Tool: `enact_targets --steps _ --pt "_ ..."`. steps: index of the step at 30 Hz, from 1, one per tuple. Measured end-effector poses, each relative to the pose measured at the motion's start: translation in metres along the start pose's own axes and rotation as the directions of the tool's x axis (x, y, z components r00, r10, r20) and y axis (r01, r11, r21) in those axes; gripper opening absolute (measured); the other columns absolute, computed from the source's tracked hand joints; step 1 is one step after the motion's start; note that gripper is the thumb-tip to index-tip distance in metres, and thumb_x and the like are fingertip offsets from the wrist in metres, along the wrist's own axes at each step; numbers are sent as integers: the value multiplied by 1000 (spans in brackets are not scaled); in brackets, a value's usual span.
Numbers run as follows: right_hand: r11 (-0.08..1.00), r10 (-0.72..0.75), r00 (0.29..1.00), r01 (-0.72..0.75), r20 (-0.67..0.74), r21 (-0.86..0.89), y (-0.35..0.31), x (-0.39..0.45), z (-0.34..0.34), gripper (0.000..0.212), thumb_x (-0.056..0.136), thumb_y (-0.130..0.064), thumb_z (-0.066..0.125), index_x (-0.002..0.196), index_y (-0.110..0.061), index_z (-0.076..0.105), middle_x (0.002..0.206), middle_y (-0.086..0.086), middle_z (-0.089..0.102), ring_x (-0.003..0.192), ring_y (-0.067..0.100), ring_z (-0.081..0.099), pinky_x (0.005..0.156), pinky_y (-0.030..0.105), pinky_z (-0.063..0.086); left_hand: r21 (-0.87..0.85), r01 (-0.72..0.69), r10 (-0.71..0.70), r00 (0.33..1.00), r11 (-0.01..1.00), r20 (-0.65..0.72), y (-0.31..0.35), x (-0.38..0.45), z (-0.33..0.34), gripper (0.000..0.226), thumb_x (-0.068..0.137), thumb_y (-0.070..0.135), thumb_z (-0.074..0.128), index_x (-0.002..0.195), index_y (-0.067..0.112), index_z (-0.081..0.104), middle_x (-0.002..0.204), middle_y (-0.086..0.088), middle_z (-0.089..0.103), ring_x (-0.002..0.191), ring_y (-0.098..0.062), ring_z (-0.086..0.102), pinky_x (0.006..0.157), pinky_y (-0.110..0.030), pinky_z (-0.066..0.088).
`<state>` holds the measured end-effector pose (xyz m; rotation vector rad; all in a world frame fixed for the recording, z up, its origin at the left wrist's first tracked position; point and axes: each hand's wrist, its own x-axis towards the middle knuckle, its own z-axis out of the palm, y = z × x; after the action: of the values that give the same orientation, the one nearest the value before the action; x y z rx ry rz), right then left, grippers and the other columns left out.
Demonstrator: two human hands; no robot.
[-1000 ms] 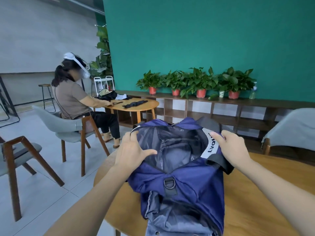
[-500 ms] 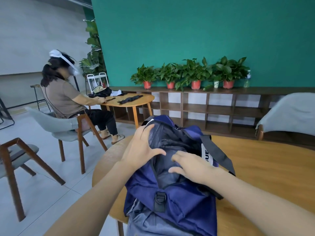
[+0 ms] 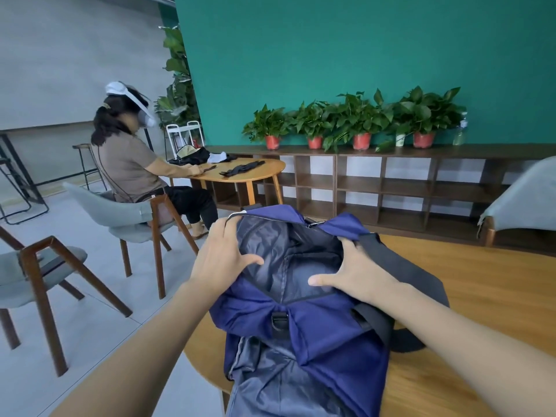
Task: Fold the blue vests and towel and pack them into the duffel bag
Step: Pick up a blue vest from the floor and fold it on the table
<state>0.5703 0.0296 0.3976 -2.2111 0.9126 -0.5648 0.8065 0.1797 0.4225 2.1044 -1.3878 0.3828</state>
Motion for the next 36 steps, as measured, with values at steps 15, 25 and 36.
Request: enact_targets --steps 15,25,36 --pt "991 43 999 -46 -29 -127 1 6 34 107 65 -54 89 146 -16 29 139 7 41 127 23 44 90 29 38 224 -364 363 931 904 48 44 -30 71 38 85 22 75 119 8 66 132 -13 56 118 -31 51 96 -44 51" --pt "982 92 994 -82 54 -170 17 17 7 116 57 -65 86 148 -18 31 144 0 48 127 20 51 103 36 45 160 -47 -55 814 986 579 -17 45 73 102 70 48 87 153 29 31 150 -3 47 137 -30 45 111 -43 39" --pt "972 147 982 -123 114 -199 16 53 12 125 58 -68 84 157 -26 19 153 6 39 135 30 45 105 39 45 275 -207 -35 737 939 674 -37 72 49 111 70 83 63 159 35 17 162 1 32 145 -29 36 117 -47 33"
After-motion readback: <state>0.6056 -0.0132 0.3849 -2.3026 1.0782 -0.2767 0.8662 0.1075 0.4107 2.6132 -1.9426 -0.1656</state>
